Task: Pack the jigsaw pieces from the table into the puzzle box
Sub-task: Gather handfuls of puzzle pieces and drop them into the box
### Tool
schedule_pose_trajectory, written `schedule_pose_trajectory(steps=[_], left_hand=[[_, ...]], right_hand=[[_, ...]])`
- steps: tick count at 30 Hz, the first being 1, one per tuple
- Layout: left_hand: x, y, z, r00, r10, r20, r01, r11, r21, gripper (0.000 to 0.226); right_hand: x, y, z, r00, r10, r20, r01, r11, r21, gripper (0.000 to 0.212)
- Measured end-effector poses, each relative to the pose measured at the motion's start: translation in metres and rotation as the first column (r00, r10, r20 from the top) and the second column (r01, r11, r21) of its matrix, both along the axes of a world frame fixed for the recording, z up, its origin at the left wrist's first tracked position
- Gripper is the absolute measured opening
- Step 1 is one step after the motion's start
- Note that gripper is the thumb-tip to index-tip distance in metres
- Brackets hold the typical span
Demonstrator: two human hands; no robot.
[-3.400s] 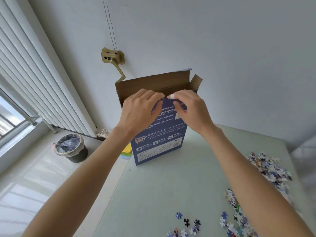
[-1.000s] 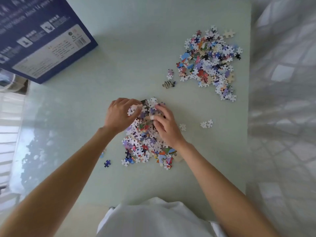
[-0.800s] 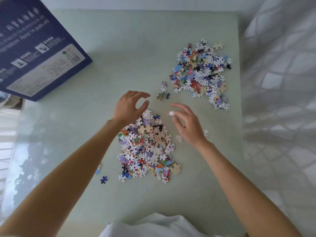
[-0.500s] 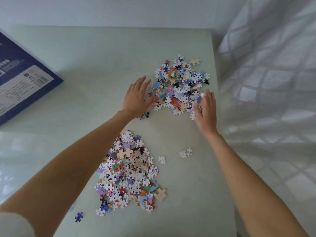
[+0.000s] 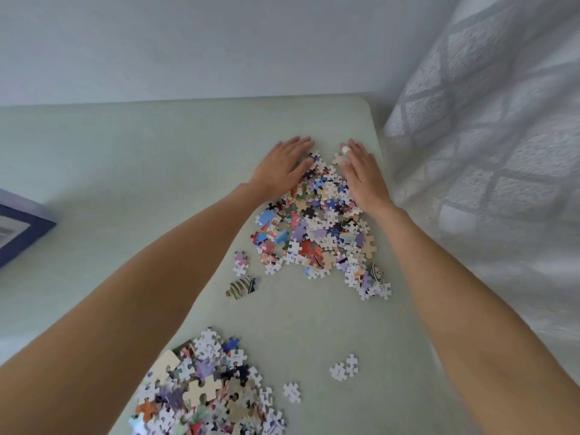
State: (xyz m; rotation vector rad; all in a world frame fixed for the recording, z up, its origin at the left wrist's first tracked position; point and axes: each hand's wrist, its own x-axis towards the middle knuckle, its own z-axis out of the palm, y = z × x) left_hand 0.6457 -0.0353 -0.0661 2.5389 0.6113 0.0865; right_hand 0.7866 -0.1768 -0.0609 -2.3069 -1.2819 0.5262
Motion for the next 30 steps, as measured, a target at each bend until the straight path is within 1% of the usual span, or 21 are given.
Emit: schedule_pose_trajectory(steps=[2, 4, 7, 9, 11, 15, 17, 20, 22, 24, 25, 27, 29, 30], left_hand=[[0.008, -0.002, -0.005, 0.996, -0.072, -0.042, 0.074, 0.996, 0.044, 0.055], [0.005, -0.003, -0.006, 0.990, -0.135, -0.050, 0.138, 0.989, 0.052, 0.056], [-0.020, -0.012, -0.002, 0.977, -0.214, -0.018, 0.214, 0.976, -0.031, 0.060], [-0.053, -0.027, 0.003, 0.975, -0.222, -0.004, 0.221, 0.973, -0.071, 0.063], [-0.086, -0.044, 0.006, 0.980, -0.199, 0.019, 0.200, 0.975, -0.093, 0.061], [-0.162, -0.084, 0.016, 0.993, -0.119, 0.011, 0.119, 0.975, -0.190, 0.053], [-0.199, -0.105, 0.020, 0.997, -0.072, 0.002, 0.071, 0.975, -0.212, 0.050], [-0.245, -0.137, 0.028, 1.000, 0.025, -0.005, -0.025, 0.976, -0.219, 0.048], [-0.262, -0.153, 0.030, 0.997, 0.078, 0.002, -0.076, 0.976, -0.204, 0.045], [-0.270, -0.163, 0.031, 0.994, 0.105, 0.013, -0.102, 0.982, -0.162, 0.041], [-0.272, -0.166, 0.031, 0.993, 0.118, 0.013, -0.115, 0.985, -0.128, 0.040], [-0.271, -0.170, 0.031, 0.988, 0.154, -0.011, -0.155, 0.986, -0.057, 0.038], [-0.270, -0.175, 0.029, 0.983, 0.182, -0.037, -0.182, 0.983, 0.003, 0.035], [-0.269, -0.178, 0.027, 0.982, 0.183, -0.041, -0.182, 0.983, 0.021, 0.035]], right_hand=[[0.001, 0.001, 0.000, 1.000, 0.023, -0.018, -0.022, 0.999, 0.026, 0.044], [-0.005, 0.000, 0.003, 0.996, 0.051, -0.066, -0.048, 0.997, 0.059, 0.043], [-0.032, -0.005, 0.004, 0.988, 0.137, -0.073, -0.132, 0.989, 0.061, 0.044], [-0.060, -0.019, 0.003, 0.983, 0.169, -0.076, -0.163, 0.984, 0.076, 0.043], [-0.087, -0.033, 0.000, 0.978, 0.199, -0.059, -0.194, 0.978, 0.081, 0.044], [-0.167, -0.071, 0.001, 0.976, 0.192, -0.097, -0.185, 0.979, 0.084, 0.046], [-0.208, -0.089, 0.002, 0.974, 0.192, -0.119, -0.181, 0.979, 0.093, 0.047], [-0.258, -0.112, 0.009, 0.959, 0.186, -0.213, -0.157, 0.977, 0.145, 0.043], [-0.273, -0.123, 0.014, 0.930, 0.182, -0.320, -0.131, 0.976, 0.176, 0.041], [-0.268, -0.132, 0.023, 0.914, 0.192, -0.358, -0.131, 0.974, 0.187, 0.038], [-0.258, -0.136, 0.030, 0.925, 0.201, -0.322, -0.143, 0.970, 0.195, 0.035], [-0.223, -0.142, 0.039, 0.967, 0.167, -0.193, -0.125, 0.970, 0.210, 0.032], [-0.179, -0.147, 0.040, 0.998, 0.064, -0.027, -0.058, 0.979, 0.193, 0.037], [-0.155, -0.148, 0.036, 0.998, 0.021, 0.054, -0.029, 0.989, 0.147, 0.041]])
